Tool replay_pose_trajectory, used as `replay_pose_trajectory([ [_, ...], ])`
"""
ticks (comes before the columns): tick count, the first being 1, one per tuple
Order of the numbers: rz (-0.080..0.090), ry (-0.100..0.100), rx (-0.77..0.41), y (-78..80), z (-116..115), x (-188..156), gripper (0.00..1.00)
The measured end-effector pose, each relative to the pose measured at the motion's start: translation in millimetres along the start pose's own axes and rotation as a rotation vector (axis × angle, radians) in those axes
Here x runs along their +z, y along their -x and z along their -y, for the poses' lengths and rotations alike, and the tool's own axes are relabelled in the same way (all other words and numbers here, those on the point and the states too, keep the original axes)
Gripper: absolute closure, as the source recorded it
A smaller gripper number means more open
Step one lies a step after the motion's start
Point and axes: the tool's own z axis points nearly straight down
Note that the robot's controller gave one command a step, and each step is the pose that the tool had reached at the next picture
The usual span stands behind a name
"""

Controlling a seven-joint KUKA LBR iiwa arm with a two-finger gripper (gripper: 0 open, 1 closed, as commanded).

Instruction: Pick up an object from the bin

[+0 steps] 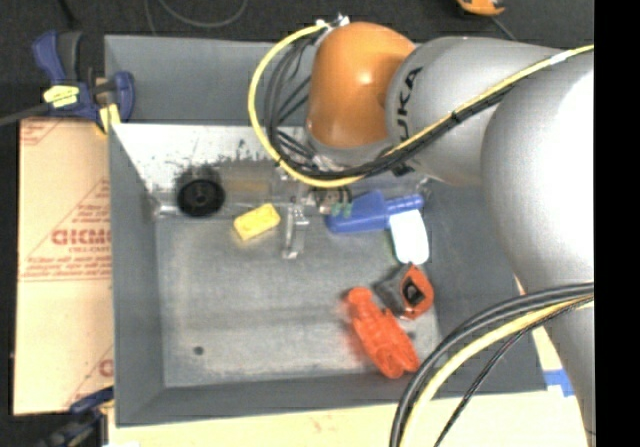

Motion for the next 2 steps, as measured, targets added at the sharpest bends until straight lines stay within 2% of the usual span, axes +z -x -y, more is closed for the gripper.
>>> replay_pose_trajectory([
  [1, 0.005, 0.0, 0.001, 0.5, 0.3, -4.9, 0.0],
  [2, 0.007, -0.004, -0.159, 3.1, -9.4, 3.9, 0.0],
])
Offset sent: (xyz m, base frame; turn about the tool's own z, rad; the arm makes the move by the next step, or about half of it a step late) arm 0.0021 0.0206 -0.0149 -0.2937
